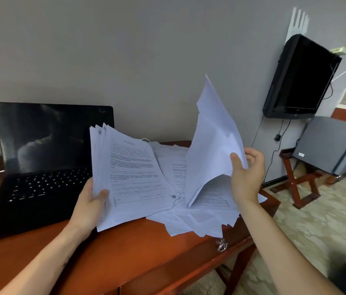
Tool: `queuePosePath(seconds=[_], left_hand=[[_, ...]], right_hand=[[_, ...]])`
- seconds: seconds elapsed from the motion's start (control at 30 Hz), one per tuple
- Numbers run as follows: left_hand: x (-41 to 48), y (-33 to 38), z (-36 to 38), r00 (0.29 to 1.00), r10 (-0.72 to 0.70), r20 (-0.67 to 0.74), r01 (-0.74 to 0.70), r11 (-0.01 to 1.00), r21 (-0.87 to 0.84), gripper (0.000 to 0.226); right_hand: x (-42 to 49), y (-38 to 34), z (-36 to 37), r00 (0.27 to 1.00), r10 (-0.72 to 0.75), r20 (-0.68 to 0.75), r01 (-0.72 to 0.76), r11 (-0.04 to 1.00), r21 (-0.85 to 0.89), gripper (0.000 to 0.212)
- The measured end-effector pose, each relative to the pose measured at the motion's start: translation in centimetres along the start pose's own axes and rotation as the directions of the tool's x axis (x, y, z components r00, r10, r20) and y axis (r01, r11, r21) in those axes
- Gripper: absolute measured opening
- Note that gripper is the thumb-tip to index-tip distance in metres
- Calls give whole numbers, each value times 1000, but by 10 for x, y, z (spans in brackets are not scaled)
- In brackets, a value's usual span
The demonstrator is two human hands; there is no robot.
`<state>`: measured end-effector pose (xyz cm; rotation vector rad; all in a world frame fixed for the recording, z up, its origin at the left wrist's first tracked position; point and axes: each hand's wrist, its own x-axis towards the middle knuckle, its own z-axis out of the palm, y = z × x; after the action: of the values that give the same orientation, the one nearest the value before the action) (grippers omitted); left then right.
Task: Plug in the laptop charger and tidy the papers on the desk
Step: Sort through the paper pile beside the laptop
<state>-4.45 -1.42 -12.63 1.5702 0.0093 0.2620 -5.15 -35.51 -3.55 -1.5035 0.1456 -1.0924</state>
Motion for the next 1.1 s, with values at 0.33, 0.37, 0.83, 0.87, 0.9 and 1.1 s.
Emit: queuePosePath(seconds=[0.33,0.37,0.83,0.87,0.9,1.1], left_hand=[[1,-9,3,978,-101,184,110,993,-36,34],[2,-9,3,976,-114,188,125,991,-48,33],[12,-17,2,969,-176,175,196,975,-102,32],[12,-17,1,969,-176,176,195,976,-97,32],[12,-17,1,968,-176,178,195,976,-97,33],[7,-12,1,970,-136,199,156,984,-85,34]], right_hand=[[-68,-18,67,827,-61,559,132,987,-88,18],[-78,-15,74,782,-58,621,175,976,-128,18],[-110,30,87,459,-388,799,882,306,-358,68],[-104,29,83,455,-398,797,884,307,-352,63],[-99,29,78,476,-389,789,869,342,-357,53],[-74,9,64,850,87,519,86,950,-302,33]])
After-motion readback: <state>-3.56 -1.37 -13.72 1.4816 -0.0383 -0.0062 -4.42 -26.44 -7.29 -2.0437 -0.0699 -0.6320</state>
